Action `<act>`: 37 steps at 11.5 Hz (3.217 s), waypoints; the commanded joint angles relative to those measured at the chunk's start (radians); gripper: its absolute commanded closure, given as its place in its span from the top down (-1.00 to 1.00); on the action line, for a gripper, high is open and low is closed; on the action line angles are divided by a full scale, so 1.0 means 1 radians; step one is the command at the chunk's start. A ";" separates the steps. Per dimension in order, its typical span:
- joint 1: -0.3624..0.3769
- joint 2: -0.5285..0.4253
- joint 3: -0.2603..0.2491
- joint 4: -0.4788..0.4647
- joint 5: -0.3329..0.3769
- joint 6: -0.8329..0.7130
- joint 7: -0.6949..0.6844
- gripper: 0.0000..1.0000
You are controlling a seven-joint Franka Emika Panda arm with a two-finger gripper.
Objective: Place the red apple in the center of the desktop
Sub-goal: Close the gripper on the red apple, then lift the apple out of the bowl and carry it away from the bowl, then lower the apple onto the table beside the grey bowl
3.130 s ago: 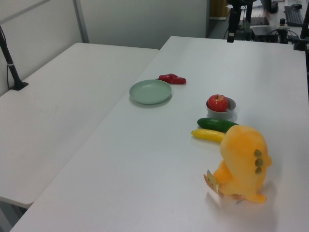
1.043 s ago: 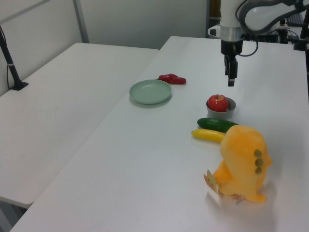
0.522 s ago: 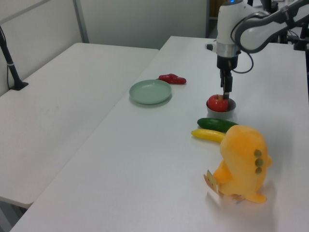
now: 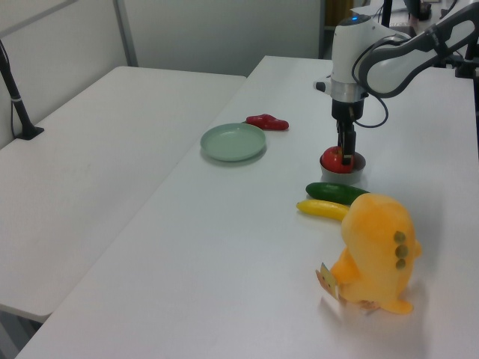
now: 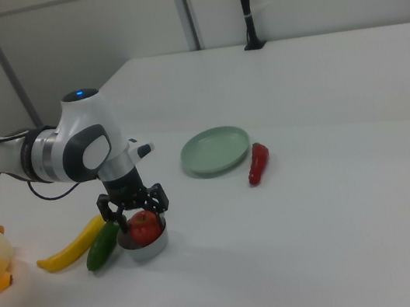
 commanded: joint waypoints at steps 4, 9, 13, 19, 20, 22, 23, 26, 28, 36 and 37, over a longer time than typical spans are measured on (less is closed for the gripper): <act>0.003 -0.017 -0.001 -0.011 -0.013 -0.003 -0.022 -0.65; 0.004 -0.089 0.000 -0.002 -0.009 -0.079 -0.016 -0.65; -0.005 -0.149 0.002 0.093 0.009 -0.211 -0.013 -0.65; -0.036 -0.162 -0.016 0.353 0.106 -0.495 -0.010 -0.66; -0.043 -0.161 -0.016 0.377 0.104 -0.532 0.000 -0.67; -0.059 -0.158 -0.032 0.398 0.104 -0.563 0.010 -0.67; -0.057 -0.149 -0.064 0.412 0.104 -0.575 0.008 -0.67; -0.059 -0.106 -0.174 0.427 0.099 -0.558 -0.030 -0.67; -0.069 -0.028 -0.222 0.469 0.102 -0.554 -0.079 -0.67; -0.071 0.172 -0.208 0.406 0.191 -0.194 -0.073 -0.67; -0.068 0.199 -0.207 0.392 0.219 -0.163 -0.059 -0.67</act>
